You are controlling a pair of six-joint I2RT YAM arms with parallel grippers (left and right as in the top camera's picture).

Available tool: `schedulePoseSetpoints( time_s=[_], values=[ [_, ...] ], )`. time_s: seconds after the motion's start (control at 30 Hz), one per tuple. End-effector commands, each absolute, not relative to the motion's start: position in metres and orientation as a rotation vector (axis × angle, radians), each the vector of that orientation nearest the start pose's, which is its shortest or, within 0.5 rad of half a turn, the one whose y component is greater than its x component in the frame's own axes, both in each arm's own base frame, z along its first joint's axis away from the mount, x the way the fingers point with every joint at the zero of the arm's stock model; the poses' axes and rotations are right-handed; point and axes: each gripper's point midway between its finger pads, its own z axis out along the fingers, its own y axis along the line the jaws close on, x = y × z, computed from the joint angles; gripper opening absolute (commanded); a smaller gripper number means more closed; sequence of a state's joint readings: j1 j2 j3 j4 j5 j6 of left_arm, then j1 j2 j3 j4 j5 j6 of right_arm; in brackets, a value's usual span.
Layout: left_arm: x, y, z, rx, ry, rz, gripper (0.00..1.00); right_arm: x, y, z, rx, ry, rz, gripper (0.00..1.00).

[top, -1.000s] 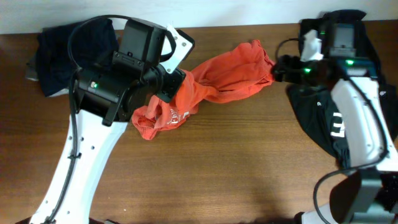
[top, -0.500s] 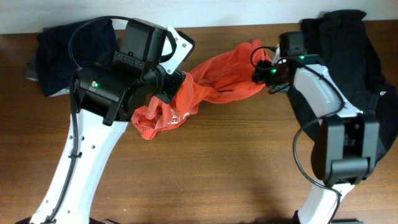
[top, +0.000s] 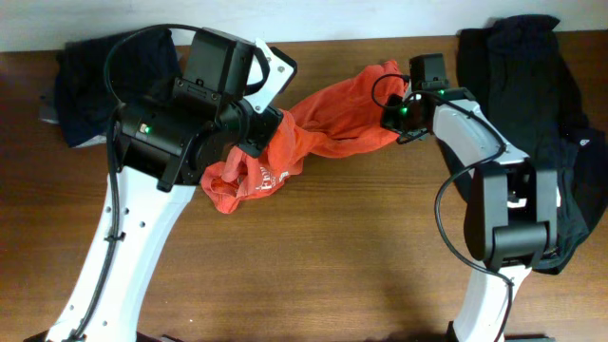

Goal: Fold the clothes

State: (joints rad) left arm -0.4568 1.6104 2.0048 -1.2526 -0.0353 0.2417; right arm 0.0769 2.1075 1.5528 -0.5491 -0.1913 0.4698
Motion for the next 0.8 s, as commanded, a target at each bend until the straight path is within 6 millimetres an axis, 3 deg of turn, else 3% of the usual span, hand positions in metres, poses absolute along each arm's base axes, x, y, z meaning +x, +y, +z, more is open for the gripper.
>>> schedulePoseSetpoints(
  time_s=[0.0, 0.07, 0.17, 0.23, 0.43, 0.57, 0.77],
  values=[
    [0.361, -0.167, 0.341, 0.792, 2.293, -0.043, 0.0, 0.503, 0.071, 0.027, 0.47, 2.684, 0.386, 0.17],
    [0.362, -0.167, 0.34, 0.792, 2.295, -0.042, 0.0, 0.506, 0.07, 0.027, 0.467, 2.67, 0.384, 0.04],
    [0.364, -0.164, 0.34, 0.781, 2.293, -0.016, 0.0, 0.515, 0.068, 0.038, 0.462, 2.631, 0.377, 0.04],
    [0.367, -0.159, 0.341, 0.764, 2.294, 0.027, 0.0, 0.522, 0.065, 0.055, 0.439, 2.599, 0.394, 0.04],
    [0.379, -0.149, 0.35, 0.705, 2.255, 0.116, 0.0, 0.535, 0.037, 0.136, 0.388, 2.535, 0.418, 0.04],
    [0.391, -0.14, 0.358, 0.65, 2.226, 0.126, 0.0, 0.525, 0.013, 0.194, 0.367, 2.534, 0.399, 0.04],
    [0.422, -0.088, 0.377, 0.457, 2.172, 0.183, 0.0, 0.494, -0.016, 0.281, 0.336, 2.507, 0.353, 0.04]
  ],
)
